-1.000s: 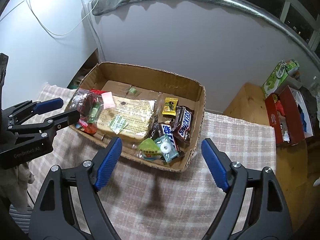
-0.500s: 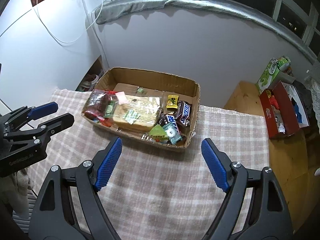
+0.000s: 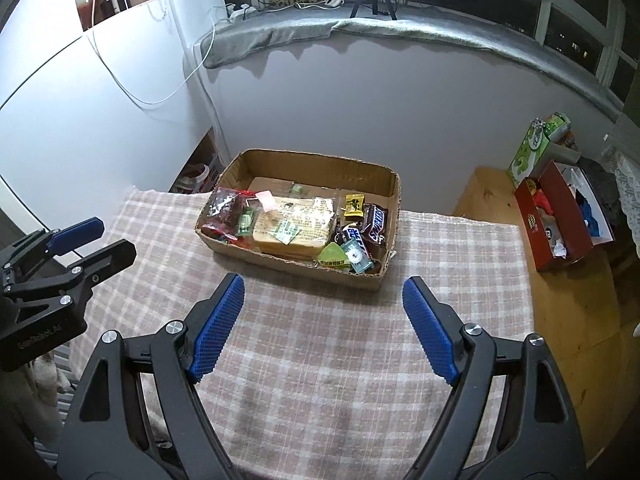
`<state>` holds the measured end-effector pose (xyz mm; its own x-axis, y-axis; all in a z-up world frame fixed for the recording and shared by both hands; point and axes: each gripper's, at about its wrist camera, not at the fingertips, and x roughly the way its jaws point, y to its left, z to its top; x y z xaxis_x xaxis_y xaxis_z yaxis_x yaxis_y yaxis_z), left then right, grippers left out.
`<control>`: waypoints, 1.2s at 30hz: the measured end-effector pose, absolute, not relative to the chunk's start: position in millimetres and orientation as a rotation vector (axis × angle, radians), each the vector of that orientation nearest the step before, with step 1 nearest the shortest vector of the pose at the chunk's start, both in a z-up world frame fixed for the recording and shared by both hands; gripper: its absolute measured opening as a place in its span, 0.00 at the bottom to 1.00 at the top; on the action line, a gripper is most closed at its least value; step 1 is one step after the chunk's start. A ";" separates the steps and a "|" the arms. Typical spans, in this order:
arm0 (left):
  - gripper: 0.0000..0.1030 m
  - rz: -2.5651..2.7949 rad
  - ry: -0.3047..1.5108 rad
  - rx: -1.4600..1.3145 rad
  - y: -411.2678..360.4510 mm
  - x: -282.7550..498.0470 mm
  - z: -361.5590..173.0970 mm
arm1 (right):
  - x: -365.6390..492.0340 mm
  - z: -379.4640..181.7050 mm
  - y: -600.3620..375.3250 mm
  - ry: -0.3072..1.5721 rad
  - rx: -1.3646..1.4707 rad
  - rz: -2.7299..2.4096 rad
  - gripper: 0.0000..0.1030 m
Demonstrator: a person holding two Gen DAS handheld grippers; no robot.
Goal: Organize snacks
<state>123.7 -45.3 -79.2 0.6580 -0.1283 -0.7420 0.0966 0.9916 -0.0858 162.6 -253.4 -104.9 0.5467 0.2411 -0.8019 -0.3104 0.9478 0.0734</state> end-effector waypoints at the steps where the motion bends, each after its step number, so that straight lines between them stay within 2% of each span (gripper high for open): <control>1: 0.60 -0.127 0.840 -0.042 -45.3 122.2 -77.9 | 160.7 -104.8 -252.1 0.938 -0.085 0.328 0.82; 36: 0.60 -0.147 0.819 -0.076 -44.8 108.2 -65.7 | 146.5 -92.5 -248.7 0.931 -0.109 0.322 0.82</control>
<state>108.2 -44.8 -65.7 0.6733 -0.1594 -0.7219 0.1009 0.9872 -0.1239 146.5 -248.7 -92.5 0.5534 0.2250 -0.8019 -0.3182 0.9469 0.0461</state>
